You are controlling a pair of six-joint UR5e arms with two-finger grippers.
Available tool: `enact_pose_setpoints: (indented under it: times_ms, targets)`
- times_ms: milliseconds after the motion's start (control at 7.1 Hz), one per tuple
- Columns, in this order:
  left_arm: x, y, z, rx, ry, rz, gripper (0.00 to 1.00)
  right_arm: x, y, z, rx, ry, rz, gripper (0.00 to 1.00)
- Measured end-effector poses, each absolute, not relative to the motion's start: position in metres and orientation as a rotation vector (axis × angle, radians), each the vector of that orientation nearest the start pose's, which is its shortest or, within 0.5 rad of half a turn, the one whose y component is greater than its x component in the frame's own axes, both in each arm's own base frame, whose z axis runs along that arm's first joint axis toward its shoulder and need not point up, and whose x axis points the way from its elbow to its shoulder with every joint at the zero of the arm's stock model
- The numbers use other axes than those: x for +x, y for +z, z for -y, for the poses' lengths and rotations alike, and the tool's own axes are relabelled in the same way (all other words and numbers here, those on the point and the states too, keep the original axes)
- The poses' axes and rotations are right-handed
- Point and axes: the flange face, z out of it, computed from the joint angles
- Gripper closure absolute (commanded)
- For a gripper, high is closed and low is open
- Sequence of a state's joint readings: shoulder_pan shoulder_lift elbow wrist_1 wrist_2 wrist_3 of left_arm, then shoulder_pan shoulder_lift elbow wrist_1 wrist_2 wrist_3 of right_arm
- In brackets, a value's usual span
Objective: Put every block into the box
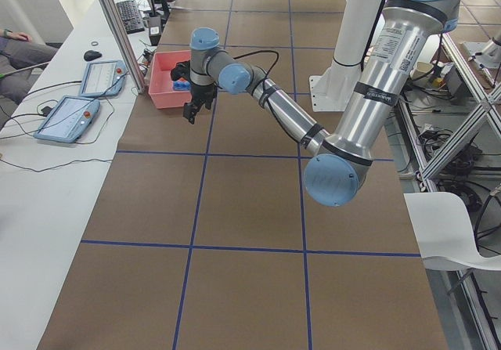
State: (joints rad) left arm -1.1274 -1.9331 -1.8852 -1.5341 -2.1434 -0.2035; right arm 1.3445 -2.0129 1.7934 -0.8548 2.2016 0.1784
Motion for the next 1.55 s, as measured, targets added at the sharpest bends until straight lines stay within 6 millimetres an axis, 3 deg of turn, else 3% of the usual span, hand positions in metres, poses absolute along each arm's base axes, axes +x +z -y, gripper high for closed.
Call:
enact_pose_setpoints:
  times_ms: [282, 704, 1127, 1550]
  targets:
    - [0.156, 0.337, 0.565, 0.421, 0.416, -0.707, 0.0, -0.026, 0.592, 0.426, 0.344, -0.138, 0.773, 1.0]
    - [0.141, 0.361, 0.56, 0.4, 0.403, -0.693, 0.0, -0.073, 0.473, 0.525, 0.321, 0.002, 0.894, 1.0]
    - [0.124, 0.378, 0.556, 0.366, 0.322, -0.687, 0.0, -0.142, 0.343, 0.591, 0.256, 0.07, 0.944, 1.0]
    - [0.115, 0.37, 0.551, 0.367, 0.259, -0.702, 0.0, -0.251, 0.244, 0.645, 0.213, 0.153, 0.95, 1.0]
